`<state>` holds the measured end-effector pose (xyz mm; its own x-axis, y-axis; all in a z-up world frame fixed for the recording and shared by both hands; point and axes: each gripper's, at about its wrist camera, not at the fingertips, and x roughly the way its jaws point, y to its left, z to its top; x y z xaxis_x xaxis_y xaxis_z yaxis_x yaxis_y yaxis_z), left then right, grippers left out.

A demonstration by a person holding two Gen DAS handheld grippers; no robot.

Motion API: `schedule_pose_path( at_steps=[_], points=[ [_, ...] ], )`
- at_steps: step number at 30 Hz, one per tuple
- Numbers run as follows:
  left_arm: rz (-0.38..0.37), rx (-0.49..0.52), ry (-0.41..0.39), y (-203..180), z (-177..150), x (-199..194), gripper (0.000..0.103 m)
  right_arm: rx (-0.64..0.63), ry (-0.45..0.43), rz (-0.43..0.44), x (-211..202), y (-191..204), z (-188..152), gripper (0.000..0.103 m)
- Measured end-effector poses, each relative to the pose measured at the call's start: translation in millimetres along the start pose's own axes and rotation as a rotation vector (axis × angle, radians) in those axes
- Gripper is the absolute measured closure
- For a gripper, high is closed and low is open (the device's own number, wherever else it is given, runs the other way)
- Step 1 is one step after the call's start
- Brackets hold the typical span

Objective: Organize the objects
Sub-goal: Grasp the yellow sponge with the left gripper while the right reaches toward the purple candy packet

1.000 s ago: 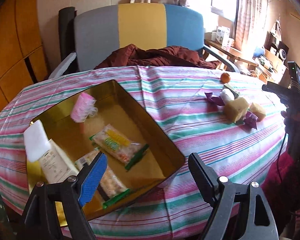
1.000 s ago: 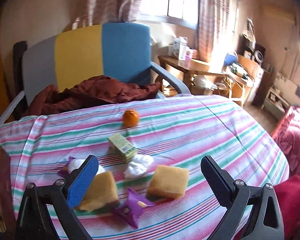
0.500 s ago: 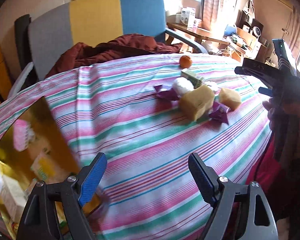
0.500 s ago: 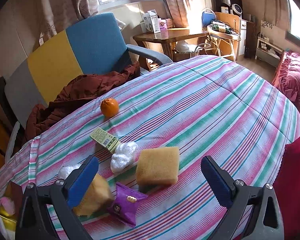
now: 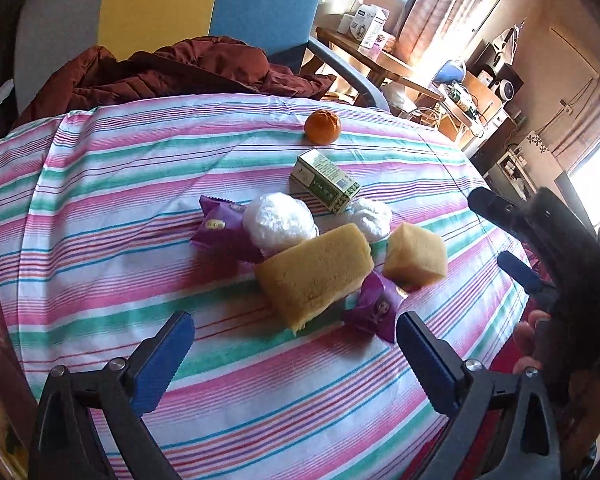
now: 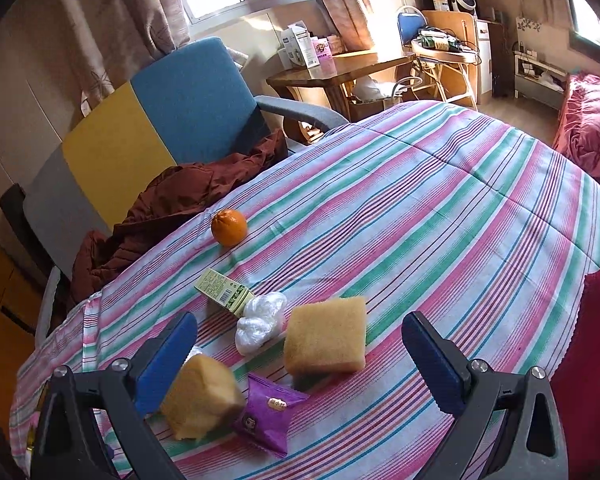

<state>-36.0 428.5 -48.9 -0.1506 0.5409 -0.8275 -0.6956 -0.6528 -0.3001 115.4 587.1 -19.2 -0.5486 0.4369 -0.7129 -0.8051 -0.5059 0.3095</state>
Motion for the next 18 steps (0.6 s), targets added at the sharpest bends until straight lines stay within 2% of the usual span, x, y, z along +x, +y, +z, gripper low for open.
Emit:
schedule_pose_path(
  at_steps=[7, 10, 14, 16, 17, 18],
  points=[
    [-0.028, -0.108, 0.044, -4, 24, 33, 0.0, 0.016, 0.004, 0.025, -1, -3, 1, 0.0],
    [-0.011, -0.104, 0.035, -12, 31, 40, 0.0, 0.018, 0.007, 0.026, 0, -3, 1, 0.0],
    [0.037, -0.072, 0.065, -20, 36, 60, 0.0, 0.035, 0.0, 0.021, -1, -7, 2, 0.0],
    [0.05, -0.081, 0.102, -16, 33, 71, 0.004, 0.048, -0.008, 0.018, -2, -10, 3, 0.0],
    [0.043, -0.093, 0.104, -12, 30, 73, 0.019, 0.052, -0.008, 0.018, -2, -11, 4, 0.0],
    [0.025, -0.098, 0.103, -8, 27, 72, 0.021, 0.056, -0.002, 0.021, 0, -11, 4, 0.0]
  ],
)
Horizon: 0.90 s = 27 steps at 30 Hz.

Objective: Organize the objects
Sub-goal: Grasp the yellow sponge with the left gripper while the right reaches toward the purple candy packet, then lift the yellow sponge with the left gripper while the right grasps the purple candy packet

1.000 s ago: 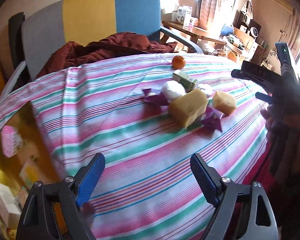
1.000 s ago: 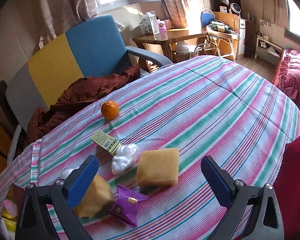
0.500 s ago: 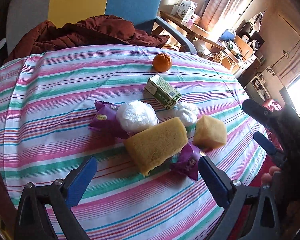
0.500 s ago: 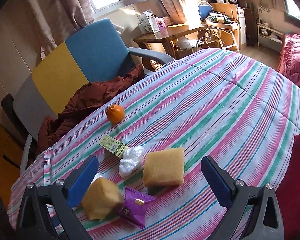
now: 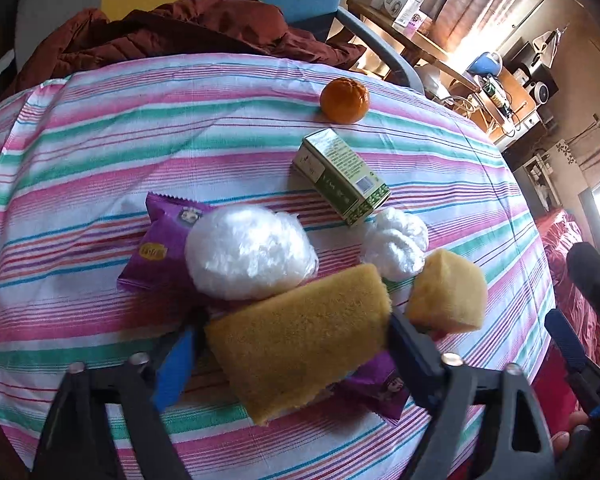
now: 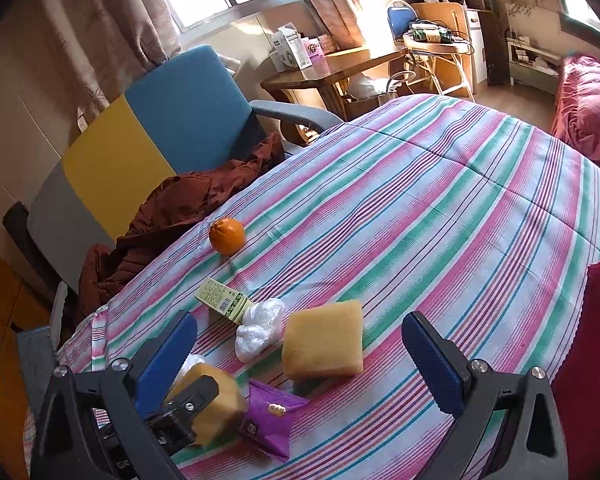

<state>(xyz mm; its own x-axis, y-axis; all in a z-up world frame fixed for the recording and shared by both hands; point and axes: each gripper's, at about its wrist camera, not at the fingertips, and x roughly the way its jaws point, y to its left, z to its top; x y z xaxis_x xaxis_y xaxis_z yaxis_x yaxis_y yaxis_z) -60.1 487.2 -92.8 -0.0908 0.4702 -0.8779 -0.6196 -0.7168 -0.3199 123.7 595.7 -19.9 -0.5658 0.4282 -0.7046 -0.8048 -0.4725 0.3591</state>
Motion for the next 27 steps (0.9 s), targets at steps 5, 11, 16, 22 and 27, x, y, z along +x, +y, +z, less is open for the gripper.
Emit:
schedule_pose_path(
  at_steps=[5, 11, 16, 22, 27],
  points=[
    [-0.049, 0.012, -0.069, 16, -14, -35, 0.026, -0.028, 0.012, 0.028, 3, 6, -1, 0.0],
    [0.012, 0.051, -0.131, 39, -43, -74, 0.026, -0.157, 0.165, 0.082, 25, 31, -18, 0.001],
    [0.051, 0.052, -0.141, 59, -68, -89, 0.026, -0.198, 0.295, 0.046, 45, 34, -32, 0.008],
    [0.094, 0.091, -0.17, 64, -85, -100, 0.026, -0.229, 0.323, 0.043, 46, 38, -41, 0.031],
    [0.132, 0.146, -0.152, 62, -93, -92, 0.026, -0.207, 0.249, 0.104, 29, 37, -35, 0.037]
  ],
)
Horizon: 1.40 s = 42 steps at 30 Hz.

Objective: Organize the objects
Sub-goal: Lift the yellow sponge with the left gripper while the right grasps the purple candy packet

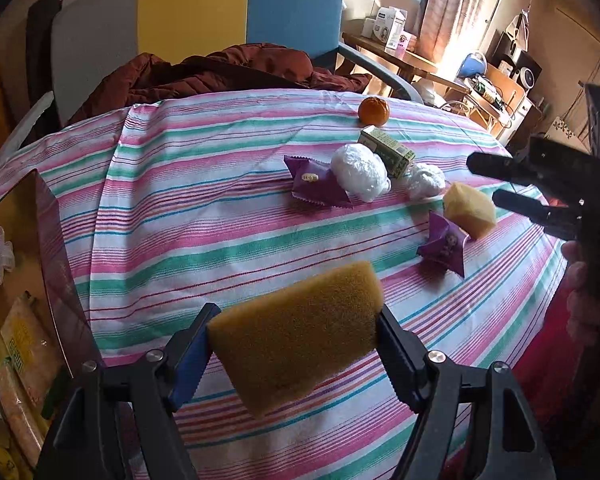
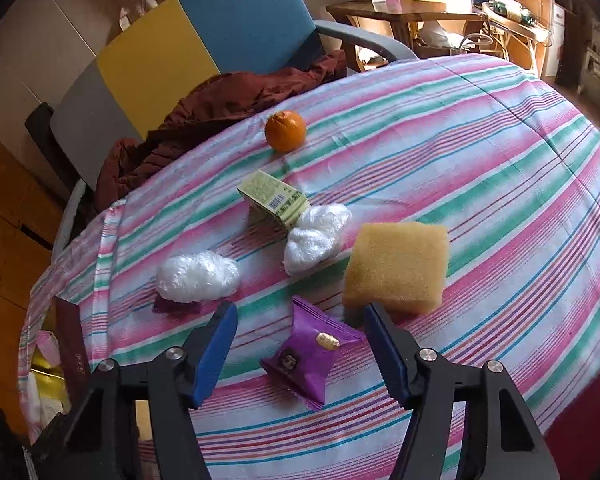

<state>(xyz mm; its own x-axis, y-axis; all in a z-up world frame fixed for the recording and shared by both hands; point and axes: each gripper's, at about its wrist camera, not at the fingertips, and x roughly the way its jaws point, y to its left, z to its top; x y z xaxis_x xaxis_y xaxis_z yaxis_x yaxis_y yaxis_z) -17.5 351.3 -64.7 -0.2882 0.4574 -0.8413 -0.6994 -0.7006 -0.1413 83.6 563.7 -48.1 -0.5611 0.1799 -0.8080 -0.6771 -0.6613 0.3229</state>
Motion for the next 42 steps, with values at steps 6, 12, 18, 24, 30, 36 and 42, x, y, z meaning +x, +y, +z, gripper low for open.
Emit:
schedule_pose_path(
  at_steps=[6, 12, 18, 24, 30, 36, 42],
  points=[
    [-0.004, 0.003, 0.025, 4, -9, 14, 0.026, -0.033, 0.078, 0.08, 7, 11, -7, 0.037],
    [-0.03, -0.038, 0.038, 11, -10, 20, 0.026, -0.023, 0.21, -0.032, 38, 6, -15, 0.037],
    [-0.036, -0.038, 0.035, 12, -11, 22, 0.026, -0.032, 0.236, -0.094, 51, 5, -13, 0.037],
    [-0.041, -0.021, 0.032, 13, -14, 25, 0.026, -0.085, 0.221, -0.138, 56, 11, -11, 0.042],
    [-0.033, -0.008, 0.017, 12, -18, 14, 0.029, -0.208, 0.196, -0.226, 61, 25, -14, 0.07],
    [-0.046, 0.007, -0.027, 14, -24, -19, 0.029, -0.262, 0.095, -0.134, 37, 41, -14, 0.07],
    [-0.037, -0.014, -0.121, 34, -29, -67, 0.029, -0.341, 0.052, -0.076, 26, 65, -20, 0.07]
  ],
)
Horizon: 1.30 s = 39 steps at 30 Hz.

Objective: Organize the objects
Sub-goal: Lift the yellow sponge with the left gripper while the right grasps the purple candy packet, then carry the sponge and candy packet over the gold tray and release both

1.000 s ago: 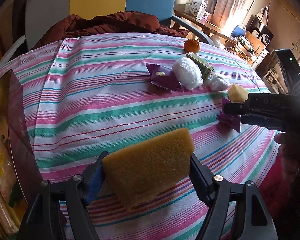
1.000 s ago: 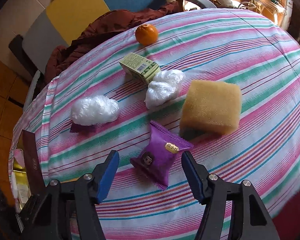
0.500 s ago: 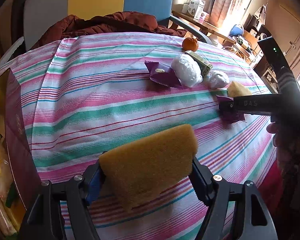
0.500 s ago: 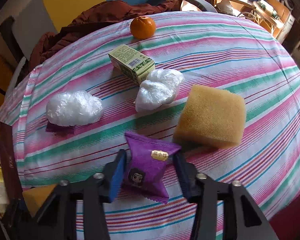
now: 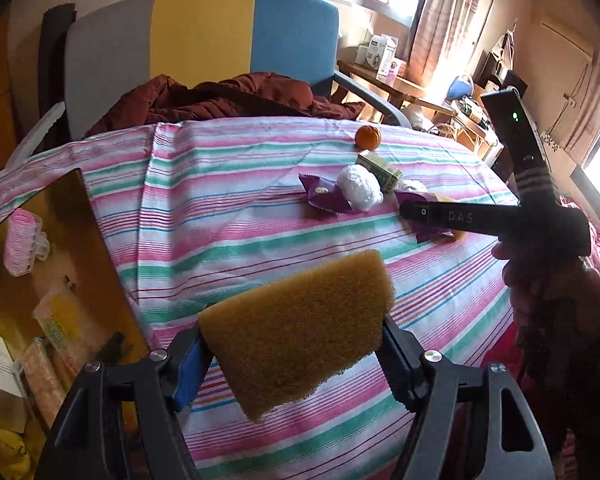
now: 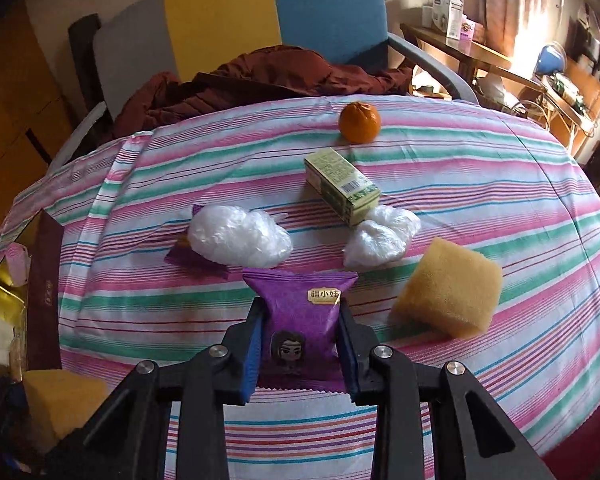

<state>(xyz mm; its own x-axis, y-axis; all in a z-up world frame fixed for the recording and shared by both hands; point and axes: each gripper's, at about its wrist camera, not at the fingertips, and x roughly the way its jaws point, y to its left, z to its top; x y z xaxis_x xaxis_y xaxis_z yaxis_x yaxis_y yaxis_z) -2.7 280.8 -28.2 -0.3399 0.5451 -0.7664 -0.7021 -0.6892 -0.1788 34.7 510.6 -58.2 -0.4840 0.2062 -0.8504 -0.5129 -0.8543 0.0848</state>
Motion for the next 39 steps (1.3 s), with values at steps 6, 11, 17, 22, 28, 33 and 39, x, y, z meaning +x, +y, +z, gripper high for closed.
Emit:
schedule_pose_path(
  at_steps=[6, 11, 17, 22, 28, 33, 39],
  points=[
    [0.039, -0.112, -0.072, 50, -3, -39, 0.029, -0.075, -0.02, 0.054, -20, 37, -2, 0.07],
    [0.074, -0.211, -0.109, 98, -10, -64, 0.029, -0.162, -0.057, 0.137, -40, 90, -5, 0.07],
    [0.131, -0.332, -0.13, 153, -28, -86, 0.029, -0.27, -0.08, 0.242, -55, 162, -13, 0.07],
    [0.162, -0.367, -0.14, 177, -47, -103, 0.029, -0.346, -0.058, 0.31, -55, 213, -23, 0.07],
    [0.132, -0.364, -0.116, 184, -66, -103, 0.028, -0.416, -0.026, 0.371, -46, 269, -22, 0.07],
    [0.097, -0.381, -0.099, 188, -68, -96, 0.023, -0.396, 0.017, 0.509, -35, 315, -2, 0.067],
    [0.075, -0.409, -0.05, 191, -76, -81, 0.022, -0.357, 0.036, 0.572, -28, 335, 1, 0.053]
  ],
)
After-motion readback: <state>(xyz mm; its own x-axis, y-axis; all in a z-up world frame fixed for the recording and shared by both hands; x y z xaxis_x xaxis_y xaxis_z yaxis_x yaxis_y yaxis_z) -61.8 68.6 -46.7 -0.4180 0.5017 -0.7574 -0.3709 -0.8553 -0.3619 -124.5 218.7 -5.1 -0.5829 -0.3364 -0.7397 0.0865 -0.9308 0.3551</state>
